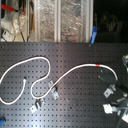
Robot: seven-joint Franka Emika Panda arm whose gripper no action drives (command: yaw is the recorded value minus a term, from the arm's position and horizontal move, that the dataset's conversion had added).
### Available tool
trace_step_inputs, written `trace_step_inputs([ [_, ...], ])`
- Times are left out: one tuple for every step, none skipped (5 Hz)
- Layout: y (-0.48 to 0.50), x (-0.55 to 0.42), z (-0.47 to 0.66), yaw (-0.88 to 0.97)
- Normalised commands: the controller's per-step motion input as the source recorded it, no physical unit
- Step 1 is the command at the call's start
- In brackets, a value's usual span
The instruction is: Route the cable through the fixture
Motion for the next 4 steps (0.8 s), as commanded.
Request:
trace_step_inputs([
  [0.095, -0.186, 0.27, 0.61],
  [0.102, -0.157, 0.25, 0.63],
  [0.120, -0.149, 0.26, 0.60],
  [0.085, -0.086, 0.22, 0.41],
])
